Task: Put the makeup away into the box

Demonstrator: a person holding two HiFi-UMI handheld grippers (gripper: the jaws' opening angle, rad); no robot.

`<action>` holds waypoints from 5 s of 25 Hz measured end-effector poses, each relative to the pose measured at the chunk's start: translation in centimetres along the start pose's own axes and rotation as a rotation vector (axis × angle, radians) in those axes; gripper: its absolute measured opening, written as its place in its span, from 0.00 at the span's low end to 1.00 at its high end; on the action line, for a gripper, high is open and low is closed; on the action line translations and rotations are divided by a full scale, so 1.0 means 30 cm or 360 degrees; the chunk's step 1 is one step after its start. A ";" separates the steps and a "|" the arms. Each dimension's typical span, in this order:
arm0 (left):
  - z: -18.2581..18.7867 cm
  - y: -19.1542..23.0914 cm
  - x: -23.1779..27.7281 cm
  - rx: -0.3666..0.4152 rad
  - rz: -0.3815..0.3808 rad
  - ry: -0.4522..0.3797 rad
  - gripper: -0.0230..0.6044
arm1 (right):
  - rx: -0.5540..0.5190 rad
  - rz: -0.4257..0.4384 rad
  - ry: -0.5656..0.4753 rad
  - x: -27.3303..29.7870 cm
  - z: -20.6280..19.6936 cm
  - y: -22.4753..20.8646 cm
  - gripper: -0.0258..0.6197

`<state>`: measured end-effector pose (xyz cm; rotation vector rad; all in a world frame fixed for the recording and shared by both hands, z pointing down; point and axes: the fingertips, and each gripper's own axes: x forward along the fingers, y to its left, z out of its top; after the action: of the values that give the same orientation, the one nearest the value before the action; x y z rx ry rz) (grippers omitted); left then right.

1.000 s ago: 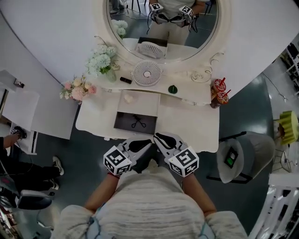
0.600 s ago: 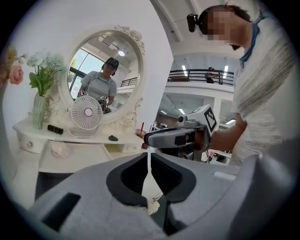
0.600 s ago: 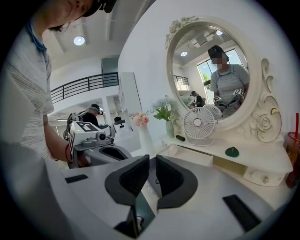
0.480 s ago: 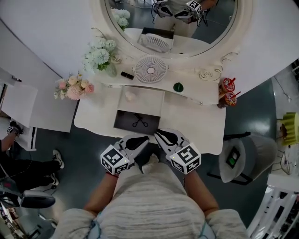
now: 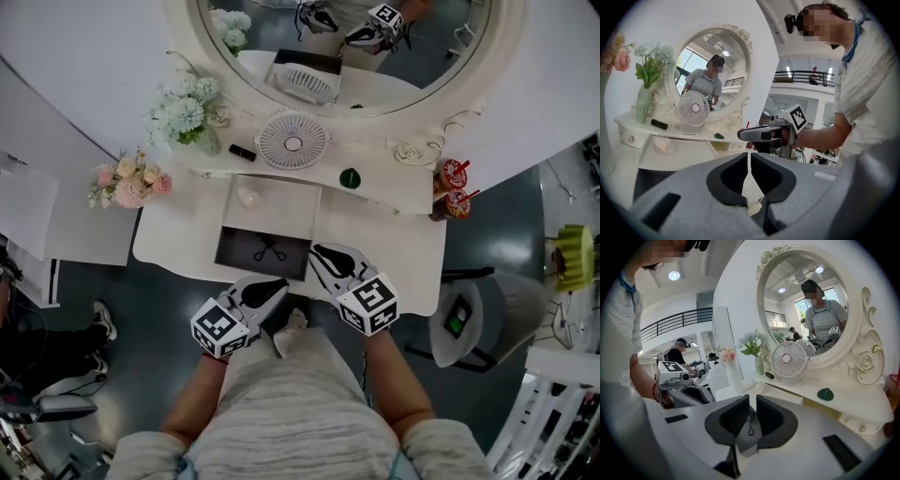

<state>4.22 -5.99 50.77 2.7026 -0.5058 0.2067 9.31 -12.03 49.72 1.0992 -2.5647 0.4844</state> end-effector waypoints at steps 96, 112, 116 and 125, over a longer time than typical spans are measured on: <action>-0.018 0.076 -0.029 -0.0034 0.0045 0.0014 0.06 | 0.0071 -0.0624 0.0161 0.182 0.040 -0.498 0.05; -0.043 0.035 -0.070 -0.0038 0.0059 0.0001 0.06 | 0.0086 -0.0351 0.0239 0.206 -0.094 -0.170 0.05; -0.046 0.029 -0.080 -0.0038 0.0065 -0.0005 0.06 | 0.0090 -0.0297 0.0275 0.218 -0.135 -0.110 0.05; -0.056 0.027 -0.098 -0.0040 0.0083 0.0003 0.06 | 0.0105 -0.0232 0.0368 0.233 -0.236 -0.029 0.05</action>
<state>1.06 -5.09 51.98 2.6663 -0.5747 0.2159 6.38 -14.06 59.04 1.1685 -2.2667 0.6240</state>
